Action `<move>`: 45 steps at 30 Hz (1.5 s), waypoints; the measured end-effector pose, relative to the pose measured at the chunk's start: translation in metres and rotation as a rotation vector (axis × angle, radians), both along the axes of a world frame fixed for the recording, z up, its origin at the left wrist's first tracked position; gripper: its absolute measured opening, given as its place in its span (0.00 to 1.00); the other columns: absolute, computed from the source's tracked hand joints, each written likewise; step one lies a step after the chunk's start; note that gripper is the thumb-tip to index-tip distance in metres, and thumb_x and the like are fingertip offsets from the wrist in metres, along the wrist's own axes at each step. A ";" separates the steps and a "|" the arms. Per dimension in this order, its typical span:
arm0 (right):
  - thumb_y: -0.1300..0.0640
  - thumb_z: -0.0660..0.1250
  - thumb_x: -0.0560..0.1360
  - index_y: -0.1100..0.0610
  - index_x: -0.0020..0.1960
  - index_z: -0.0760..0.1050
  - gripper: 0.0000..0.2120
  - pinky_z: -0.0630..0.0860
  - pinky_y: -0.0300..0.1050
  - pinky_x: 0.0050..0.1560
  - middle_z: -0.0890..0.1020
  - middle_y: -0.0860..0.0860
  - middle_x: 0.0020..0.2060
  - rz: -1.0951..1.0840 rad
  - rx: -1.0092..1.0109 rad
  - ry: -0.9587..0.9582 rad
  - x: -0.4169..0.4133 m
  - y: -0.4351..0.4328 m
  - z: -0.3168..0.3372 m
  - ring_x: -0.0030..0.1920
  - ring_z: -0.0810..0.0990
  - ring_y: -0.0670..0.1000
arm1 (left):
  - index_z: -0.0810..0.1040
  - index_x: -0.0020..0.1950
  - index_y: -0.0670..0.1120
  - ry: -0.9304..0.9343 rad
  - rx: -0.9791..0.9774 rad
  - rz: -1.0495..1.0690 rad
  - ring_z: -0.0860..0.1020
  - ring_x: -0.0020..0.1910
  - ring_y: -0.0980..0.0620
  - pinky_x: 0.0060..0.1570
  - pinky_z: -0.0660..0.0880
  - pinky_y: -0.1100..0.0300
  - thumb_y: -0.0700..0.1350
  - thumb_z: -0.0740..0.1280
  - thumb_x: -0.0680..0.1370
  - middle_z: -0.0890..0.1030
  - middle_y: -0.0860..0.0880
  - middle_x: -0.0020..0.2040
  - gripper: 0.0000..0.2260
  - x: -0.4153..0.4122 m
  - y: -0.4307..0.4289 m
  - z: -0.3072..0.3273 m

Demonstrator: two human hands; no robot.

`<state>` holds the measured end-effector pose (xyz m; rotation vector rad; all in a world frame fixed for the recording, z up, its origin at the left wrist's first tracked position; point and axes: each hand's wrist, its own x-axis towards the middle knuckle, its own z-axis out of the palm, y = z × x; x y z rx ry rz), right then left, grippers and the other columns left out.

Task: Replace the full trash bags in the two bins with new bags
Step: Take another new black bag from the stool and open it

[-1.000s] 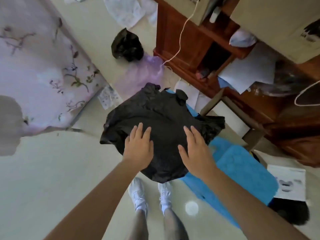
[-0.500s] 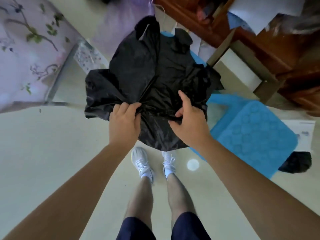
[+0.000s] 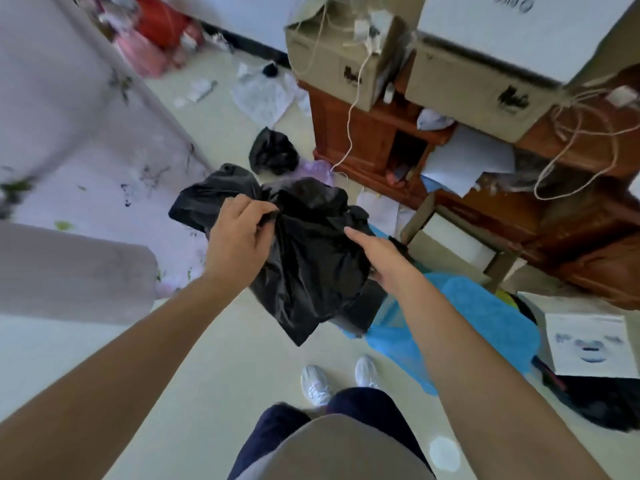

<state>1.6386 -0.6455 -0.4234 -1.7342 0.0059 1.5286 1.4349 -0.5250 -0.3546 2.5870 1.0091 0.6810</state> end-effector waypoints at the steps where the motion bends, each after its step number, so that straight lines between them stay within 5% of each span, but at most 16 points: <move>1: 0.45 0.76 0.72 0.54 0.65 0.77 0.25 0.78 0.51 0.61 0.83 0.51 0.60 0.042 0.066 0.026 -0.003 0.000 0.015 0.58 0.82 0.52 | 0.80 0.52 0.39 0.000 0.022 -0.016 0.73 0.46 0.45 0.42 0.72 0.57 0.36 0.68 0.76 0.75 0.44 0.45 0.06 -0.002 0.001 0.019; 3: 0.59 0.73 0.74 0.56 0.59 0.80 0.14 0.80 0.46 0.52 0.85 0.53 0.54 0.097 0.165 -0.035 -0.011 -0.003 0.046 0.54 0.83 0.52 | 0.79 0.50 0.40 -0.001 0.041 -0.039 0.72 0.42 0.50 0.38 0.72 0.58 0.35 0.69 0.75 0.74 0.45 0.47 0.05 -0.004 0.002 0.052; 6: 0.70 0.67 0.72 0.55 0.59 0.80 0.18 0.80 0.46 0.49 0.85 0.53 0.52 0.051 0.240 -0.137 -0.018 -0.009 0.090 0.54 0.83 0.55 | 0.76 0.46 0.43 0.000 -0.007 -0.074 0.74 0.45 0.51 0.40 0.74 0.55 0.36 0.69 0.73 0.74 0.48 0.52 0.05 -0.005 0.007 0.086; 8: 0.71 0.65 0.71 0.53 0.60 0.80 0.22 0.80 0.52 0.57 0.84 0.54 0.55 0.000 0.249 -0.203 -0.016 -0.017 0.116 0.57 0.82 0.56 | 0.75 0.45 0.46 -0.016 -0.065 -0.109 0.76 0.47 0.52 0.43 0.72 0.56 0.44 0.67 0.74 0.77 0.52 0.52 0.03 -0.006 0.011 0.105; 10: 0.69 0.64 0.71 0.53 0.60 0.81 0.21 0.77 0.56 0.63 0.82 0.54 0.57 -0.033 0.228 -0.307 -0.016 -0.029 0.140 0.60 0.80 0.58 | 0.75 0.45 0.49 -0.058 -0.133 -0.143 0.77 0.40 0.51 0.39 0.72 0.54 0.55 0.60 0.76 0.80 0.52 0.42 0.11 -0.006 0.013 0.120; 15: 0.71 0.59 0.75 0.60 0.59 0.76 0.16 0.75 0.53 0.58 0.80 0.55 0.57 -0.336 0.306 -0.422 -0.047 -0.078 0.211 0.57 0.79 0.56 | 0.75 0.50 0.53 -0.117 -0.118 -0.285 0.78 0.36 0.51 0.39 0.76 0.50 0.66 0.53 0.79 0.80 0.52 0.38 0.20 -0.013 0.013 0.157; 18: 0.65 0.65 0.76 0.55 0.61 0.75 0.15 0.76 0.47 0.49 0.82 0.53 0.58 -0.483 0.391 -0.416 -0.083 -0.111 0.234 0.55 0.81 0.53 | 0.72 0.65 0.52 -0.097 -0.201 -0.415 0.76 0.55 0.50 0.53 0.74 0.54 0.68 0.58 0.77 0.76 0.51 0.57 0.26 -0.001 0.012 0.165; 21: 0.44 0.75 0.73 0.47 0.64 0.78 0.22 0.76 0.43 0.54 0.84 0.43 0.57 -0.511 0.386 -0.486 -0.121 -0.156 0.250 0.57 0.82 0.47 | 0.62 0.75 0.51 -0.038 -0.372 -0.426 0.64 0.73 0.45 0.70 0.66 0.45 0.73 0.61 0.73 0.66 0.47 0.74 0.39 0.026 -0.010 0.168; 25: 0.35 0.73 0.69 0.52 0.52 0.83 0.22 0.76 0.45 0.55 0.86 0.48 0.49 -0.640 0.172 -0.746 -0.172 -0.243 0.265 0.52 0.84 0.48 | 0.48 0.80 0.46 0.068 -0.359 -0.224 0.48 0.78 0.40 0.74 0.51 0.39 0.70 0.65 0.71 0.49 0.41 0.80 0.48 0.043 -0.084 0.171; 32: 0.47 0.72 0.76 0.46 0.50 0.81 0.05 0.80 0.50 0.56 0.87 0.47 0.47 -1.015 0.056 -0.904 -0.269 -0.412 0.274 0.49 0.85 0.49 | 0.48 0.80 0.50 0.482 0.051 -0.788 0.39 0.79 0.43 0.71 0.41 0.32 0.71 0.52 0.76 0.46 0.46 0.81 0.40 0.012 -0.241 0.139; 36: 0.54 0.71 0.77 0.52 0.58 0.77 0.10 0.81 0.48 0.52 0.85 0.51 0.52 -1.283 0.076 -0.908 -0.334 -0.509 0.268 0.50 0.84 0.51 | 0.50 0.80 0.54 0.625 0.360 -1.172 0.43 0.79 0.44 0.70 0.38 0.31 0.67 0.54 0.78 0.52 0.49 0.81 0.34 -0.031 -0.354 0.132; 38: 0.54 0.70 0.78 0.55 0.56 0.75 0.09 0.81 0.49 0.49 0.84 0.53 0.51 -1.369 0.036 -0.927 -0.375 -0.561 0.264 0.50 0.84 0.52 | 0.65 0.73 0.53 0.676 0.459 -1.331 0.62 0.75 0.45 0.72 0.48 0.33 0.60 0.53 0.80 0.72 0.50 0.71 0.23 -0.062 -0.418 0.123; 40: 0.54 0.69 0.78 0.56 0.54 0.75 0.08 0.81 0.50 0.50 0.83 0.54 0.49 -1.401 -0.053 -0.959 -0.421 -0.614 0.258 0.50 0.83 0.53 | 0.74 0.56 0.50 0.669 0.514 -1.426 0.76 0.60 0.43 0.62 0.68 0.45 0.56 0.49 0.77 0.81 0.48 0.56 0.18 -0.093 -0.484 0.113; 42: 0.54 0.70 0.77 0.56 0.52 0.75 0.07 0.78 0.49 0.49 0.82 0.53 0.47 -1.420 -0.185 -0.990 -0.471 -0.669 0.249 0.49 0.81 0.53 | 0.73 0.48 0.49 0.561 0.509 -1.465 0.79 0.52 0.42 0.46 0.73 0.52 0.54 0.52 0.79 0.81 0.47 0.49 0.14 -0.118 -0.551 0.109; 45: 0.56 0.71 0.75 0.53 0.54 0.73 0.10 0.78 0.51 0.48 0.81 0.51 0.48 -1.513 -0.398 -0.998 -0.539 -0.753 0.233 0.50 0.81 0.54 | 0.69 0.43 0.47 0.341 0.353 -1.534 0.77 0.45 0.44 0.41 0.73 0.52 0.52 0.57 0.81 0.73 0.48 0.41 0.11 -0.150 -0.646 0.117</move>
